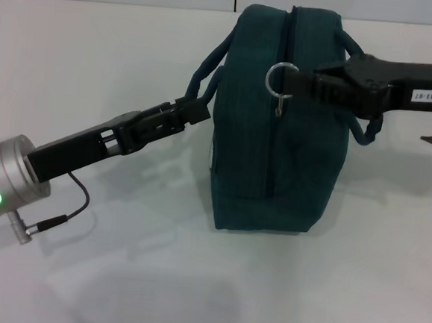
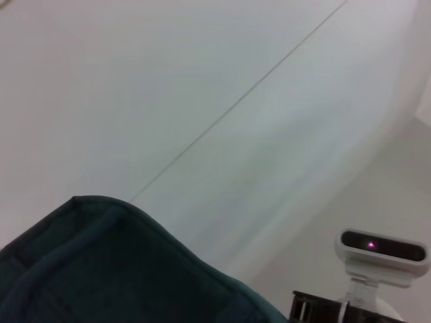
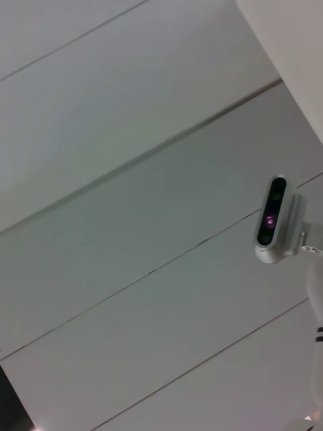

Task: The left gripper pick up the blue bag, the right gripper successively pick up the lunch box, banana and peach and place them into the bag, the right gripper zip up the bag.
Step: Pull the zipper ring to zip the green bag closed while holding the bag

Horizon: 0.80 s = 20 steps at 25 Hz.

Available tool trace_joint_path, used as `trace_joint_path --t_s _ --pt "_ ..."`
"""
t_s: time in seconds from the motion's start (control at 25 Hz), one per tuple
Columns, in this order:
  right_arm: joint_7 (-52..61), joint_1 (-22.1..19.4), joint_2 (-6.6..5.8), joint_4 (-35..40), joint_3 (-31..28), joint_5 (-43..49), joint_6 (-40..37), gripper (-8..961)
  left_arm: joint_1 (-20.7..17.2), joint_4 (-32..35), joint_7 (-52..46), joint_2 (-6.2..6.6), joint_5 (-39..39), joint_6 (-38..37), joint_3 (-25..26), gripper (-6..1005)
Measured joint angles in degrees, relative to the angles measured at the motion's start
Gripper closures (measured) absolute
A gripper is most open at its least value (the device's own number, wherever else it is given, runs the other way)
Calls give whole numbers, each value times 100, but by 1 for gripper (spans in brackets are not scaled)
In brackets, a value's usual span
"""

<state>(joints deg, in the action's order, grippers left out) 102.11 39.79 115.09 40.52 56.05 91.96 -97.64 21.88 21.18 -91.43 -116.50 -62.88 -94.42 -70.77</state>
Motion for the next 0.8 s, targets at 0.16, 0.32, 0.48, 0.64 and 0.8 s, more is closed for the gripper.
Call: trace_joint_path --t_s 0.16,0.32,0.48,0.64,0.8 --pt "-24 0 9 -49 31 0 28 946 52 0 -250 16 -189 -89 -13 107" --pt "-52 0 20 -53 39 0 29 946 196 -3 -497 -23 -518 -40 9 113" --pt "-57 1 25 -53 46 -1 17 946 336 -53 -599 -83 -598 27 15 120" --pt "-59 2 25 -54 65 -5 -12 946 374 -61 -655 -108 -534 268 58 128" --pt "-60 -4 24 -63 110 -19 -18 946 378 -68 -790 -114 -508 487 192 198"
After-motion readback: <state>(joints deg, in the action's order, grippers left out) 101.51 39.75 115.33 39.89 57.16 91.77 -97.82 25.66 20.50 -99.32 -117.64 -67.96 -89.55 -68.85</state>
